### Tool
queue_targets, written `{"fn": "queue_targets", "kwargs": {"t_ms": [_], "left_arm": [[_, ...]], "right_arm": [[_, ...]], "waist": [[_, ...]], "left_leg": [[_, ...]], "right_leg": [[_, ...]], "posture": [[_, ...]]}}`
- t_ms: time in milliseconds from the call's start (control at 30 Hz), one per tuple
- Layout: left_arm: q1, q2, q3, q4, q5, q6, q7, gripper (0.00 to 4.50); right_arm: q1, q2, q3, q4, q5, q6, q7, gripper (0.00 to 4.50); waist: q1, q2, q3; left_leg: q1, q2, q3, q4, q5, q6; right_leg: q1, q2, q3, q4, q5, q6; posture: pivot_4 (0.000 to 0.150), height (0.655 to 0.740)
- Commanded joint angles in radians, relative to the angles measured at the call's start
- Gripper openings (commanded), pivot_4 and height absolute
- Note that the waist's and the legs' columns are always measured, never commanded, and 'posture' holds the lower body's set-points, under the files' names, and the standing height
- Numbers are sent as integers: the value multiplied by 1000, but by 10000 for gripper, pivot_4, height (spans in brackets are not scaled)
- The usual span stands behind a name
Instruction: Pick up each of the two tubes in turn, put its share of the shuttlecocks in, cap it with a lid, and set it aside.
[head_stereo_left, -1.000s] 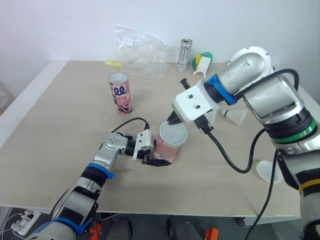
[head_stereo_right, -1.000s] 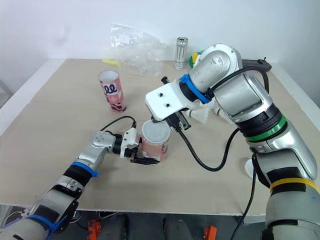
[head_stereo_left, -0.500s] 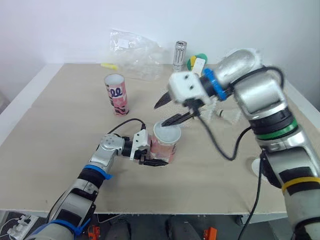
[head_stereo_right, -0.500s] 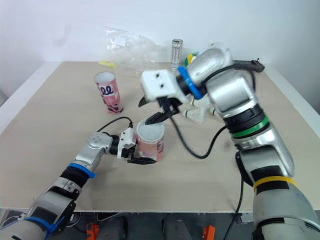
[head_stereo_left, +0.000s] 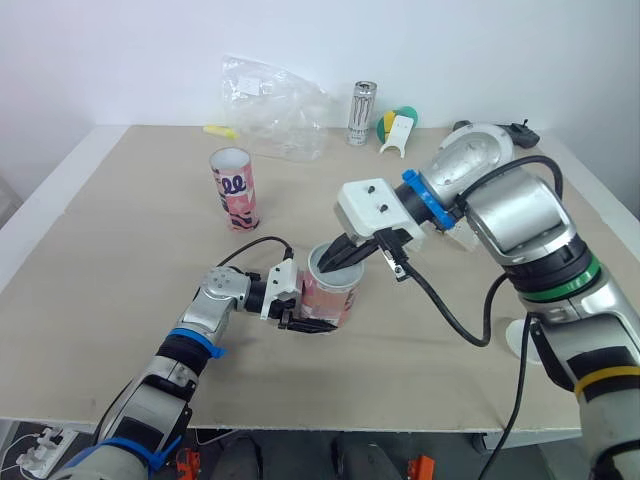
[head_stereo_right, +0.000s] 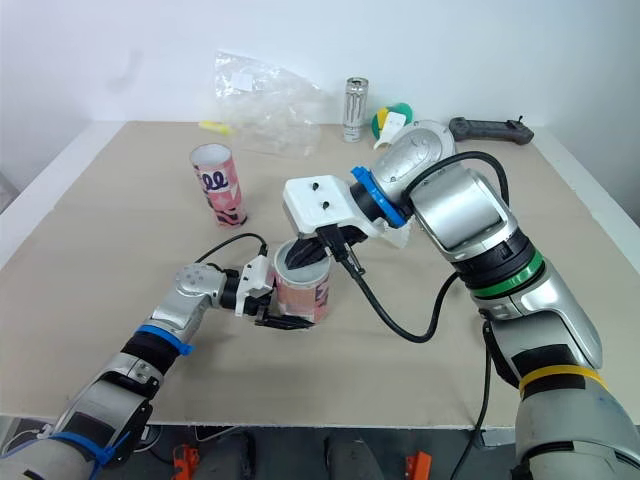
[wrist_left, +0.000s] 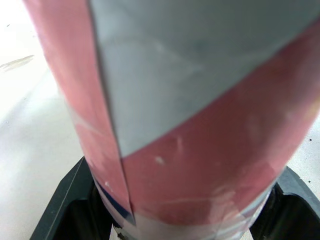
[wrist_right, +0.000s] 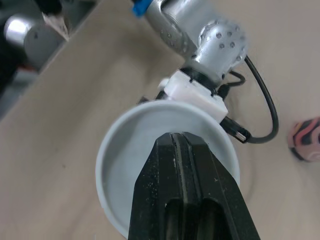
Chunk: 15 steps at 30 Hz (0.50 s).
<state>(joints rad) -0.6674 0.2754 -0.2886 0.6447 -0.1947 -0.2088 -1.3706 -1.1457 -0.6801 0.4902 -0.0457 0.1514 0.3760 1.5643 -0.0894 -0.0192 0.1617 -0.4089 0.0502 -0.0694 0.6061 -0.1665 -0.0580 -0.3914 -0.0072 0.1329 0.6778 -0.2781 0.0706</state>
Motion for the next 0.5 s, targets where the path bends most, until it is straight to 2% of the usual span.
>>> {"fn": "queue_targets", "kwargs": {"t_ms": [33,233,300,400,500], "left_arm": [[28,29,-28,62,73,40,15,28133],[35,30,-27,51,71,48,19,28133],[37,30,-28,47,70,50,22,28133],[42,32,-28,40,68,52,23,28133],[47,34,-28,35,69,52,23,28133]], "right_arm": [[23,3,72,-5,-57,-52,44,372],[11,22,141,99,-204,-217,29,372],[2,40,98,109,-163,-213,32,372],[-19,61,-8,94,-19,-134,43,372],[-42,53,-89,99,49,-30,31,8572]], "waist": [[0,0,0],[-2,-4,-8],[-6,-7,-10],[-10,-8,-10],[-10,-5,-7]], "left_leg": [[2,0,0,-1,0,0],[5,0,0,-2,0,0],[7,0,0,-2,-1,-1],[7,0,-1,-2,-2,-3],[4,0,0,-2,-1,-1]], "right_leg": [[0,0,0,-1,0,0],[1,0,0,-1,0,0],[2,0,0,-1,0,0],[1,-1,0,-2,0,0],[0,-1,0,-2,0,-1]], "posture": [[1500,7400],[1500,7400],[1500,7400],[1500,7400],[1500,7400]]}}
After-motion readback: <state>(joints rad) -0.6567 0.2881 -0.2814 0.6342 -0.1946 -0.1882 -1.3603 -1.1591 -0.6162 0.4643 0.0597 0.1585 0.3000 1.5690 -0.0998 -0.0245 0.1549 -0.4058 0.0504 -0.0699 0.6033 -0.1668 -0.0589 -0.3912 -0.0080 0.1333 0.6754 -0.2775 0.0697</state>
